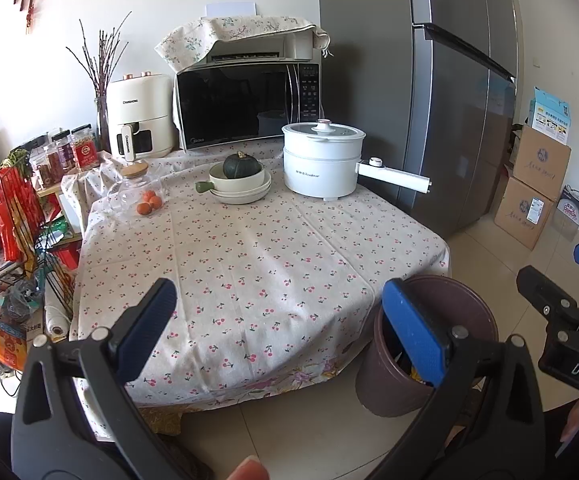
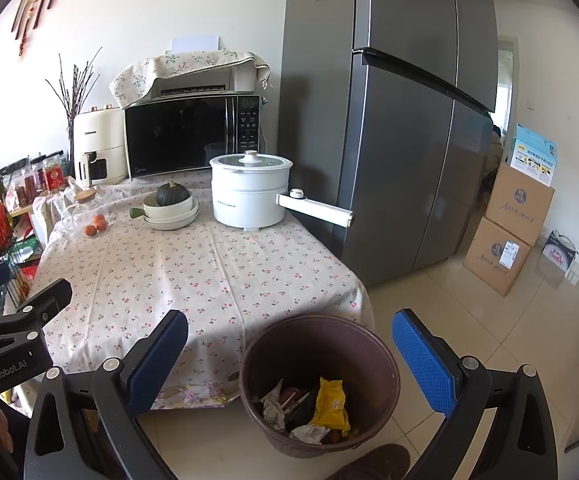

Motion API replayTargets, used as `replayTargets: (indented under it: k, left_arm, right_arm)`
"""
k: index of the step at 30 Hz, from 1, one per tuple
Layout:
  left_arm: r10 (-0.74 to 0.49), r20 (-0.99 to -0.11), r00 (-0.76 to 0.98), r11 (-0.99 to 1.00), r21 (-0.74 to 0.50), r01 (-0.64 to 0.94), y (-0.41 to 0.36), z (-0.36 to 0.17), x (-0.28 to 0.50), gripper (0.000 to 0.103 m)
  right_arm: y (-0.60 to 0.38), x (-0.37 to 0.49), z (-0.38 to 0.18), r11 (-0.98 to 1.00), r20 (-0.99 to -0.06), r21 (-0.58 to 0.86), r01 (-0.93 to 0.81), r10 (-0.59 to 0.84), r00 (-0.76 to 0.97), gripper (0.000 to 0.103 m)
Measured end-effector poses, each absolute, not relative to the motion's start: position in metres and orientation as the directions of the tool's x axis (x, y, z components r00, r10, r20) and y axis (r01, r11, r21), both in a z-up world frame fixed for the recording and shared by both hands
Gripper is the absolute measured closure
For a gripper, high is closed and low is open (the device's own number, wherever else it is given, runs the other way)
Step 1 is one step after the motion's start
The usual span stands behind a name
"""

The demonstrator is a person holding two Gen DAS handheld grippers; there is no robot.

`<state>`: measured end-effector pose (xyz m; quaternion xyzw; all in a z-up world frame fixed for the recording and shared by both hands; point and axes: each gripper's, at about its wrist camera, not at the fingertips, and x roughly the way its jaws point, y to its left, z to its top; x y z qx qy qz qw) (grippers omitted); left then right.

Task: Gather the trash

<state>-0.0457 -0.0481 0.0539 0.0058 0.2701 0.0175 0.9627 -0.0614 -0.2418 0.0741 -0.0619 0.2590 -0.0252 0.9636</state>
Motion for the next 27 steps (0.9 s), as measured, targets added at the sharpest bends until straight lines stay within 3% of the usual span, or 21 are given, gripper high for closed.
replayTargets:
  k: [27]
  left_arm:
    - [0.036, -0.519, 0.854, 0.999, 0.016, -0.032, -0.0483, 0.0546, -0.0479, 0.0]
  right_arm:
    - [-0.2416, -0.0609, 0.0763, 0.99, -0.491, -0.139, 0.018, -0.084, 0.867, 0.0]
